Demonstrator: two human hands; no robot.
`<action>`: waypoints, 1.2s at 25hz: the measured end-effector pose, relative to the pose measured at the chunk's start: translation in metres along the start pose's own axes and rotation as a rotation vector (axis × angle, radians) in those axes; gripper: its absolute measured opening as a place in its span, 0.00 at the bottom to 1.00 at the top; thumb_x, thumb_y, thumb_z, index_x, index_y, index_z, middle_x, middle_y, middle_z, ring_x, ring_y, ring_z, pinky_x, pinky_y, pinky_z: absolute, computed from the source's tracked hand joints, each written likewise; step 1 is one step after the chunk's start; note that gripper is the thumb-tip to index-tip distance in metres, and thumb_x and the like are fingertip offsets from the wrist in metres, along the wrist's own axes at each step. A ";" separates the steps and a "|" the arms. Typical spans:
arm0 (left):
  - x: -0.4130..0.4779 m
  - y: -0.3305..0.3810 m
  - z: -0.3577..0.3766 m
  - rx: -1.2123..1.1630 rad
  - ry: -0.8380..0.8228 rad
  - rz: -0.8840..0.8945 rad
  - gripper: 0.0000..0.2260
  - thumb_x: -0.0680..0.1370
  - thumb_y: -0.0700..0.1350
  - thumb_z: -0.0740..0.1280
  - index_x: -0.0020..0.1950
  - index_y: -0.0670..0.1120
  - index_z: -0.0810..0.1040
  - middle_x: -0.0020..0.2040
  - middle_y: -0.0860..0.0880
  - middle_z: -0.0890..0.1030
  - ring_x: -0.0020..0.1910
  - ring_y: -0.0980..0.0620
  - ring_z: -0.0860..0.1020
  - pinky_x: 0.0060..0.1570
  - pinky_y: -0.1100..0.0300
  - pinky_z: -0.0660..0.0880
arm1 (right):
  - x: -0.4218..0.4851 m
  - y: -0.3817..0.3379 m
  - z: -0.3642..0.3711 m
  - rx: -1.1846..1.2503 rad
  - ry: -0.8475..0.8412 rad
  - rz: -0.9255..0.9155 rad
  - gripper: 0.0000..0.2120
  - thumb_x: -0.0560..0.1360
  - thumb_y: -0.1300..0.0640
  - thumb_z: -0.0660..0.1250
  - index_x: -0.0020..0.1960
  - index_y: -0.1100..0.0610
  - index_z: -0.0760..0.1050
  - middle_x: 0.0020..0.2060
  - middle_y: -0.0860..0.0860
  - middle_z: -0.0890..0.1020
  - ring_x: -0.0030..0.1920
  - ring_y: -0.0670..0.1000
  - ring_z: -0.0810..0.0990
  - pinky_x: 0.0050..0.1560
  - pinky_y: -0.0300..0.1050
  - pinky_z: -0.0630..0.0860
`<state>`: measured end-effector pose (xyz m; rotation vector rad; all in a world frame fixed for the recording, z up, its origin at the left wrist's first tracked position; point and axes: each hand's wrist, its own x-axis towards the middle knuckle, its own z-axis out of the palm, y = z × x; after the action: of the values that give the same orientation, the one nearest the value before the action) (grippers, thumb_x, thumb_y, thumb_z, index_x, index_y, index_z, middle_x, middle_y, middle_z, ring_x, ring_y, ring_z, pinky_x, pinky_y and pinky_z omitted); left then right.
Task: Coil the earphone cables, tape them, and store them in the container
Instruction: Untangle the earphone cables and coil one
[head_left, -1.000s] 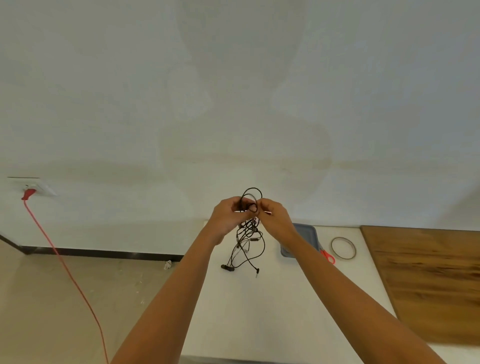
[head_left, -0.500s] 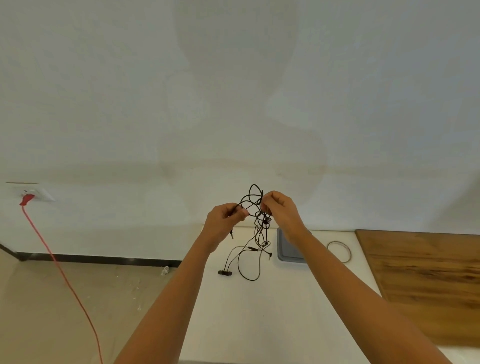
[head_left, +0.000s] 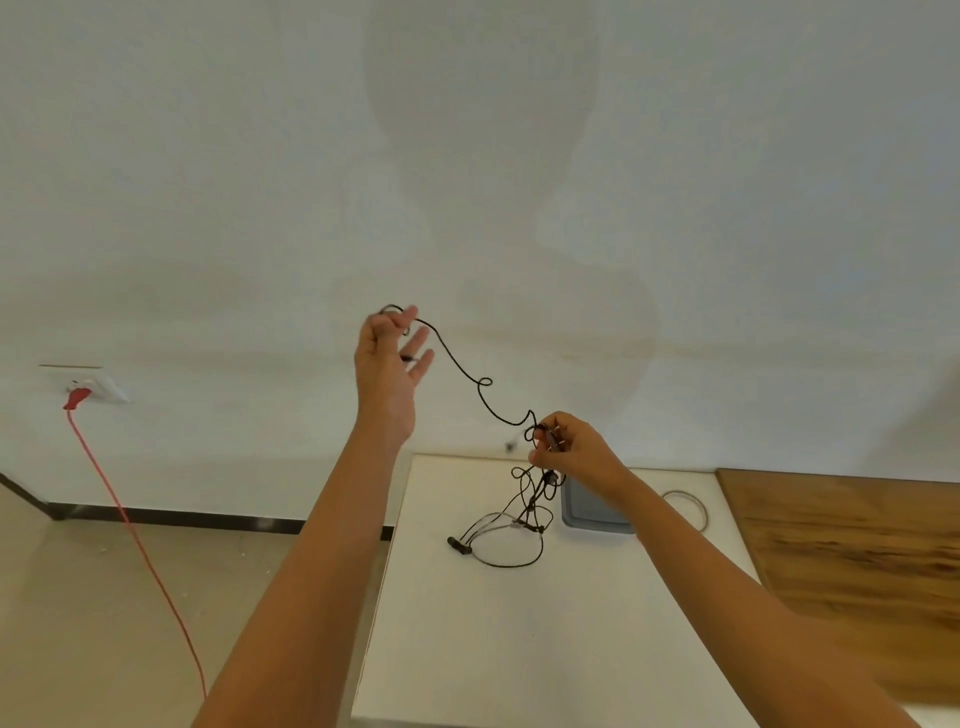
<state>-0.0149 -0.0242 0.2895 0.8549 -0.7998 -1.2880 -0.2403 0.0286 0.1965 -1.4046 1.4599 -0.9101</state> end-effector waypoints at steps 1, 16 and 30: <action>0.002 0.014 0.003 -0.026 0.016 0.050 0.12 0.83 0.49 0.56 0.42 0.50 0.71 0.61 0.52 0.79 0.62 0.45 0.77 0.61 0.47 0.73 | -0.002 0.004 0.001 -0.041 0.004 0.014 0.10 0.72 0.64 0.71 0.51 0.61 0.73 0.39 0.52 0.78 0.38 0.48 0.75 0.39 0.34 0.74; 0.004 0.039 -0.032 0.853 -0.075 0.384 0.40 0.70 0.53 0.75 0.77 0.59 0.58 0.49 0.57 0.78 0.30 0.59 0.67 0.39 0.70 0.67 | -0.002 -0.011 0.000 -0.200 0.178 -0.090 0.10 0.80 0.58 0.58 0.43 0.51 0.75 0.35 0.50 0.84 0.34 0.43 0.79 0.33 0.30 0.71; -0.028 -0.012 0.017 1.148 -0.412 0.222 0.10 0.80 0.42 0.61 0.52 0.48 0.82 0.47 0.55 0.85 0.50 0.56 0.81 0.50 0.59 0.76 | 0.002 -0.038 0.002 0.058 0.044 -0.082 0.09 0.78 0.52 0.62 0.50 0.51 0.80 0.40 0.49 0.85 0.31 0.40 0.76 0.35 0.37 0.72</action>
<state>-0.0389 0.0008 0.2861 1.3350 -1.9875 -0.7305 -0.2255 0.0232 0.2310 -1.4178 1.4057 -1.0326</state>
